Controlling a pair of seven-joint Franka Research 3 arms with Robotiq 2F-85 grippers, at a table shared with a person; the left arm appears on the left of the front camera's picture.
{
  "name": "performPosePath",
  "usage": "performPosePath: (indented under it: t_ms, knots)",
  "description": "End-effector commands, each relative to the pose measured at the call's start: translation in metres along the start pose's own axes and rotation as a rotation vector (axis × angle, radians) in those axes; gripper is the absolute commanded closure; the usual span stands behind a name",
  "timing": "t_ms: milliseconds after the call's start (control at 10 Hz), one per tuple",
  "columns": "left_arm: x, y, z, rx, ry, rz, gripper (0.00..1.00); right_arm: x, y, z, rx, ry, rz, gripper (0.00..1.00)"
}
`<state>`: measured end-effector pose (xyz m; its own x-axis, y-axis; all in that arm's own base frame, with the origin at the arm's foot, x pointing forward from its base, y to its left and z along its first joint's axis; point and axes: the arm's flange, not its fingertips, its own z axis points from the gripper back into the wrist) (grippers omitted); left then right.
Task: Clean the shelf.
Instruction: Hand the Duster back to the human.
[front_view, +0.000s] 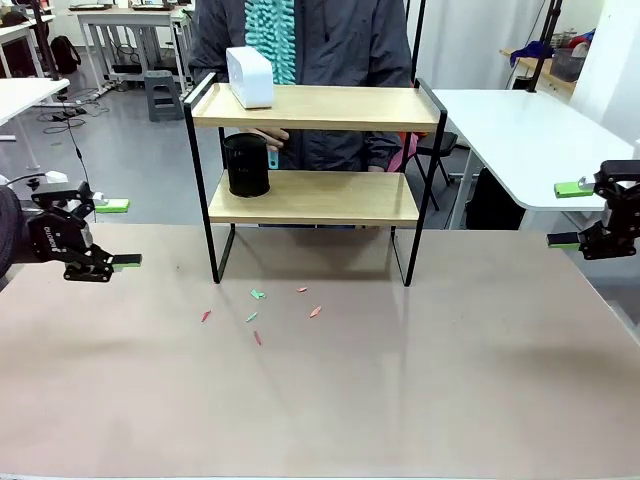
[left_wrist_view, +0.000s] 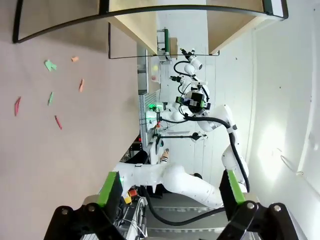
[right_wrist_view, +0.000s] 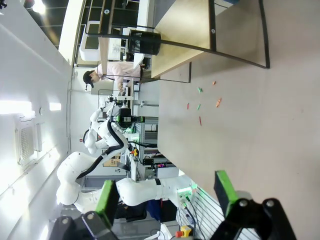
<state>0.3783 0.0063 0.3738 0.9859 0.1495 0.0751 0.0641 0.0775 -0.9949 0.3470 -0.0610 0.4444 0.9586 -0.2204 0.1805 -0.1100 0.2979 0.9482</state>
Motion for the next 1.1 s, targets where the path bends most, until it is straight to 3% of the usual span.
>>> performPosePath:
  t_ms: [0, 1000]
  knots:
    - [-0.0059, -0.0060, 0.0011, -0.002, 0.008, 0.003, 0.00, 0.0001, 0.0014, 0.0033, -0.007, 0.014, -0.004, 0.00]
    - [-0.0059, -0.0060, 0.0011, -0.002, 0.008, 0.003, 0.00, 0.0001, 0.0014, 0.0033, -0.007, 0.014, -0.004, 0.00]
